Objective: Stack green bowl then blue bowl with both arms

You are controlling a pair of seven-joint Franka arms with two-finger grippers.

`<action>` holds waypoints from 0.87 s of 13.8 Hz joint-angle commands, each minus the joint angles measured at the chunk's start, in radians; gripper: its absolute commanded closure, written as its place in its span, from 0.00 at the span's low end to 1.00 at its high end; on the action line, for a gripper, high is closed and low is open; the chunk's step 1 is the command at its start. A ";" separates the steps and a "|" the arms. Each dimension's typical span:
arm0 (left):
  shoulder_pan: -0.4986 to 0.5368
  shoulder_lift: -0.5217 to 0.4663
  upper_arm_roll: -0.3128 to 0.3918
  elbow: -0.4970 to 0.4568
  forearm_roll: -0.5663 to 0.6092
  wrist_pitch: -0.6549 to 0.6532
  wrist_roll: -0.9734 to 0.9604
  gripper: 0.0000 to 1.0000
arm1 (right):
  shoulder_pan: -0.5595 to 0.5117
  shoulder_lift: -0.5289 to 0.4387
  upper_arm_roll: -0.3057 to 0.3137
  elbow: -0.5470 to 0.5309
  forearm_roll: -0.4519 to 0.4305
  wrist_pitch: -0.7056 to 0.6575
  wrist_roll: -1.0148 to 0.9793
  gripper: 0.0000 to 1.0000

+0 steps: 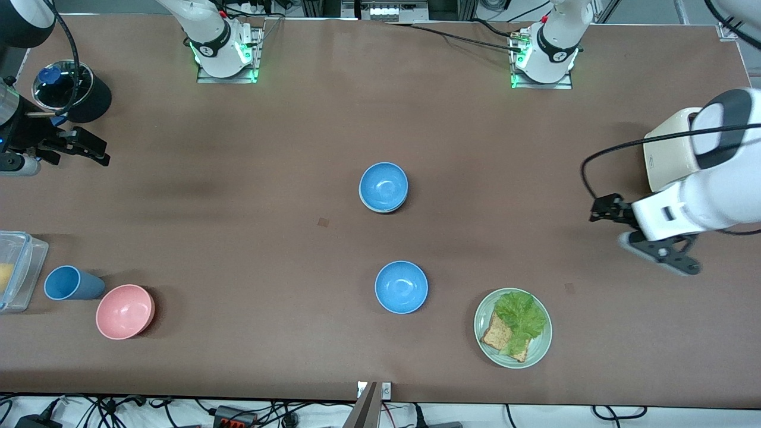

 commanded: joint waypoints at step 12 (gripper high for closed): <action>-0.398 -0.372 0.448 -0.229 -0.125 -0.044 -0.279 0.00 | -0.006 0.004 -0.001 0.034 0.007 -0.008 -0.014 0.00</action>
